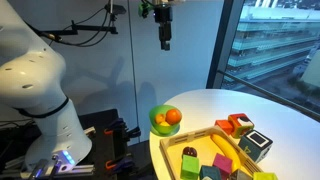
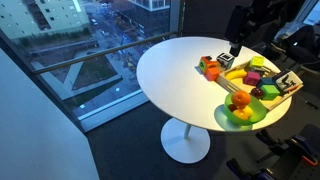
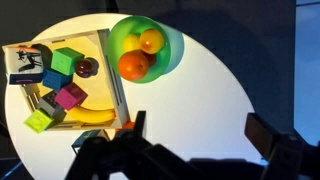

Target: Put the toy plum in the bowl

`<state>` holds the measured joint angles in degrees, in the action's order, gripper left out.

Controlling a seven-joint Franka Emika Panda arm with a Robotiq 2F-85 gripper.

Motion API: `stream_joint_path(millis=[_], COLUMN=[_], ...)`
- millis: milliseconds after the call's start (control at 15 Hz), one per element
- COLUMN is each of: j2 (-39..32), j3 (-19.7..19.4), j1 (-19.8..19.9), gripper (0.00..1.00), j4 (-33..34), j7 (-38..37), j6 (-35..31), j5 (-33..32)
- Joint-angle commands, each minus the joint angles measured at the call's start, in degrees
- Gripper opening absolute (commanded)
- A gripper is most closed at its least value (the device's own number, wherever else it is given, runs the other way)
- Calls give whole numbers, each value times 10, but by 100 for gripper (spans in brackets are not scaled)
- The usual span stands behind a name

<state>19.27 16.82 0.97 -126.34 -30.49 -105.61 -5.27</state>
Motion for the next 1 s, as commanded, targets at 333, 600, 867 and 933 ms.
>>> stream_joint_path(millis=[333, 600, 867, 933], j2=[-2, -4, -10, -12], j3=[-15, -22, -38, -44], j1=[-17, -16, -8, -7], gripper=[100, 100, 100, 100], j4=[2, 0, 0, -1], j7=[-5, -7, -12, -12], j6=[2, -3, -6, -8], j5=[-5, -14, -20, -22])
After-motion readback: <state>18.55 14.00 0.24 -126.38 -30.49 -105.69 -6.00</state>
